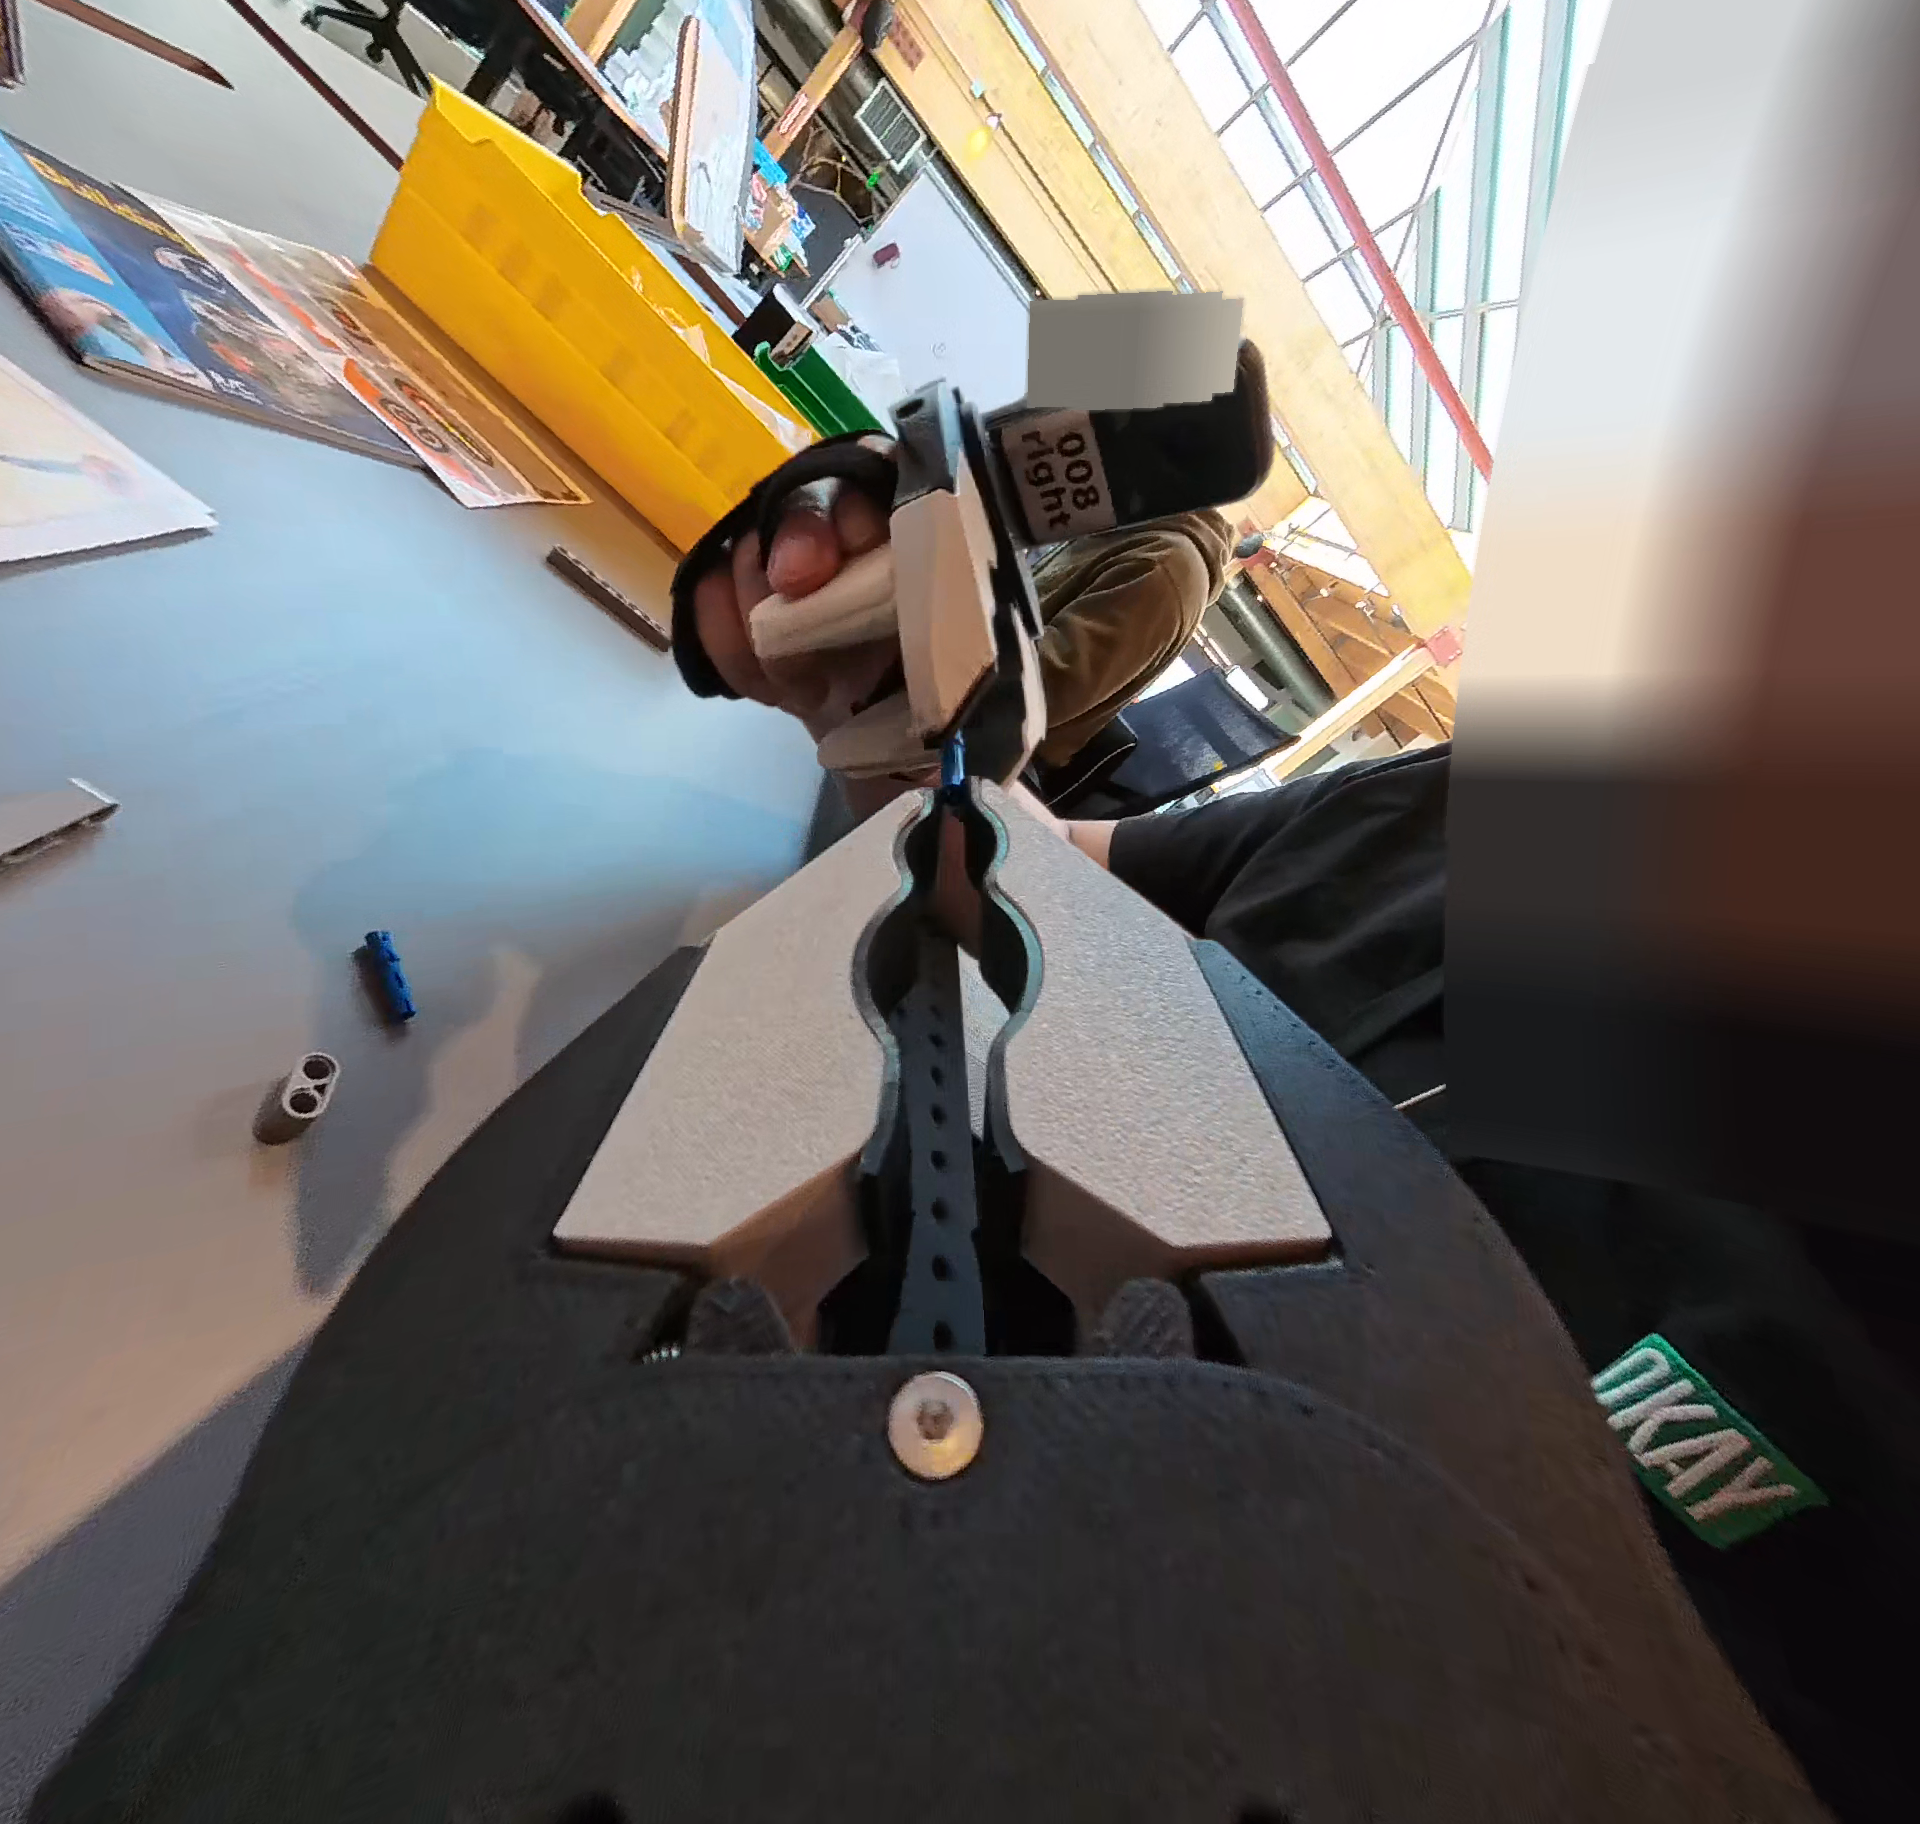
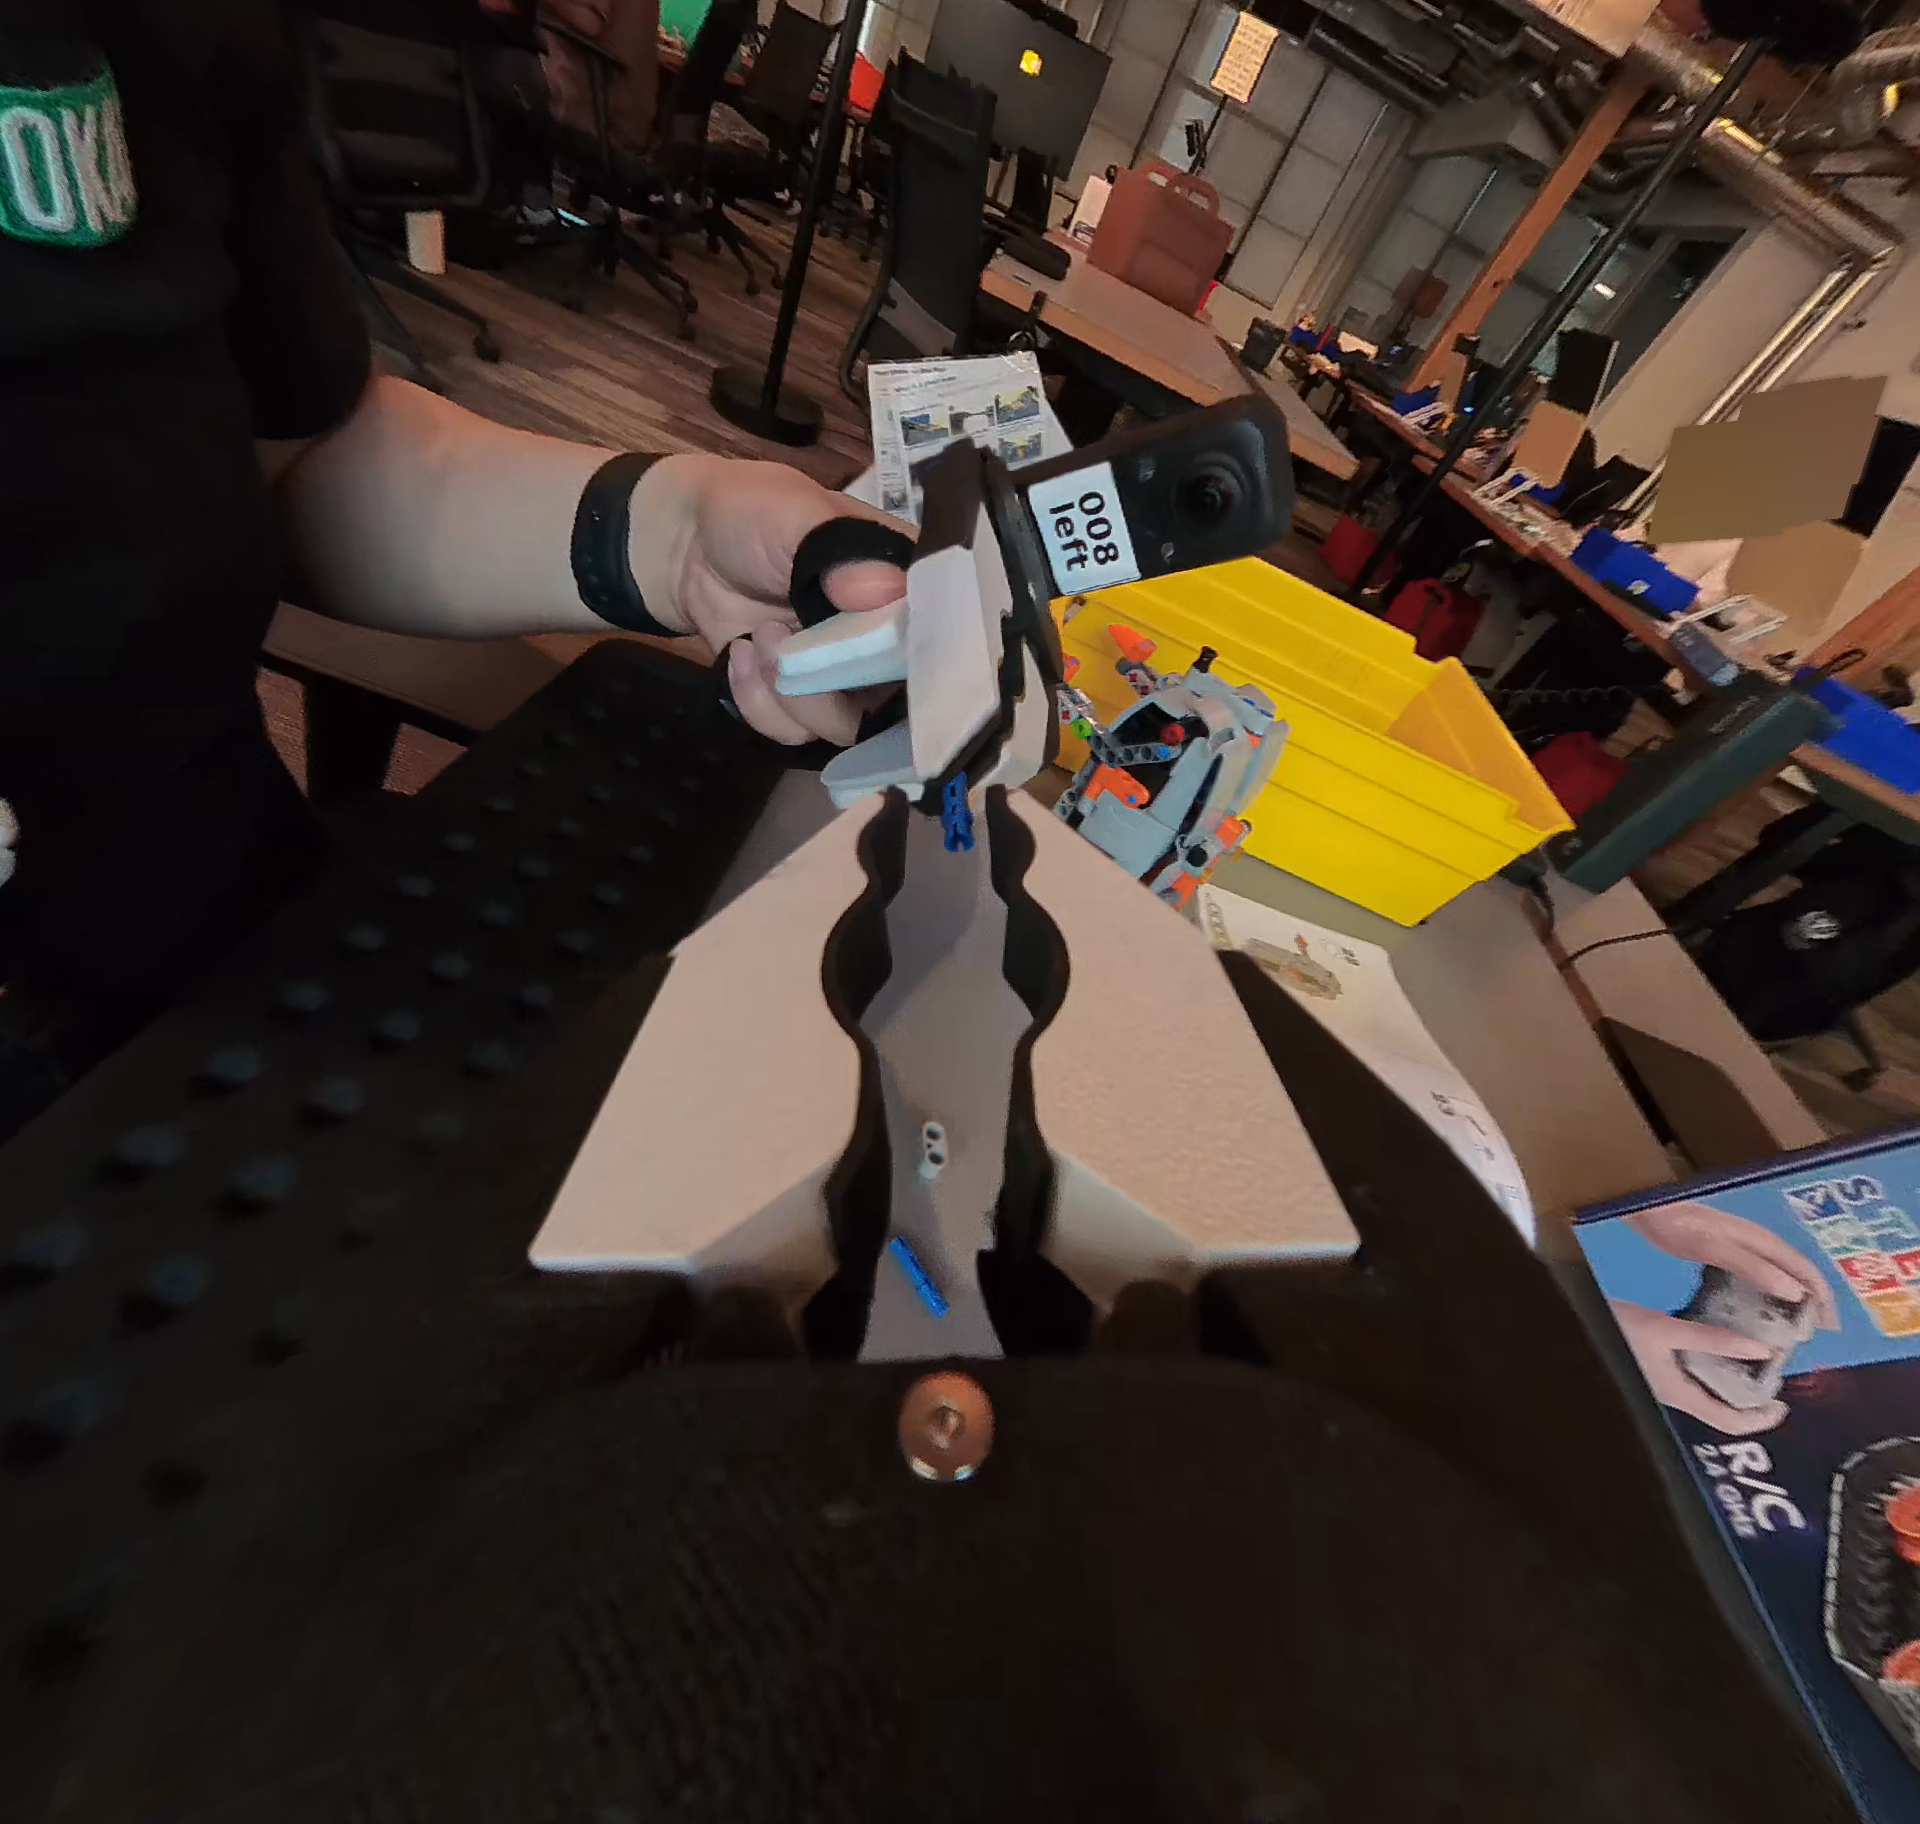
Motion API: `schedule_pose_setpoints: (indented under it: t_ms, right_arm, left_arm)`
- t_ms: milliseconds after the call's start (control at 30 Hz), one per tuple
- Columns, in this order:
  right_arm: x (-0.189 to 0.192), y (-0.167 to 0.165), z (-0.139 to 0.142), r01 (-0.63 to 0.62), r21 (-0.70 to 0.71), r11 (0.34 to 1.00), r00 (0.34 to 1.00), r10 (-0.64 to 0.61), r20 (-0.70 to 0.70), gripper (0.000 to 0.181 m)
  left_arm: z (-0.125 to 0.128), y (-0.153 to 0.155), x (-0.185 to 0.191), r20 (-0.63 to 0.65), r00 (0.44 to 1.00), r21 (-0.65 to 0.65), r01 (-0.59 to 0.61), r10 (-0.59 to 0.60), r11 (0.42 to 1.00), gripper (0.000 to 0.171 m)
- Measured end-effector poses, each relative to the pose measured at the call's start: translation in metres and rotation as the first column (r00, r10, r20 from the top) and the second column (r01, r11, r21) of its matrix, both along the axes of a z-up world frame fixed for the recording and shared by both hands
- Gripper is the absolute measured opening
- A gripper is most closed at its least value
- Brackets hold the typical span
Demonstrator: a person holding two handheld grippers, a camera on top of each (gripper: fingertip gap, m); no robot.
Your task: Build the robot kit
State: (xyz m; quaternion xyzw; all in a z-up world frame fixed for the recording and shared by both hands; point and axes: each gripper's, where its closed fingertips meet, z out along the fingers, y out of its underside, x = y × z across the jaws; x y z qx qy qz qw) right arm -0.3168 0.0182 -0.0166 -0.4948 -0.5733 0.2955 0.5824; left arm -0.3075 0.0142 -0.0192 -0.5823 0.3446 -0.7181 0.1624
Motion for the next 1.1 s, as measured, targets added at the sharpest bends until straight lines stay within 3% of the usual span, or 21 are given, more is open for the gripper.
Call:
schedule_pose_setpoints:
  t_ms: [100,533,1100]
  right_arm:
    - [-0.0004,-0.0014,0.0002,0.007,0.027,1.0,1.0,-0.008,0.016,0.007]
    - [-0.0004,-0.0066,-0.0044,-0.019,0.016,1.0,0.998,0.018,0.055,0.004]
    - [-0.0007,-0.0027,-0.005,-0.001,-0.003,1.0,0.999,0.001,0.038,0.004]
  left_arm:
    - [0.001,-0.0026,0.0002,0.008,1.0,-0.015,0.019,-0.019,1.0,0.001]
    - [-0.0018,-0.0091,0.0013,-0.007,0.997,-0.059,0.082,-0.082,0.995,0.002]
    - [-0.0004,-0.0009,-0.0021,-0.005,0.999,-0.04,0.041,-0.042,0.998,0.0]
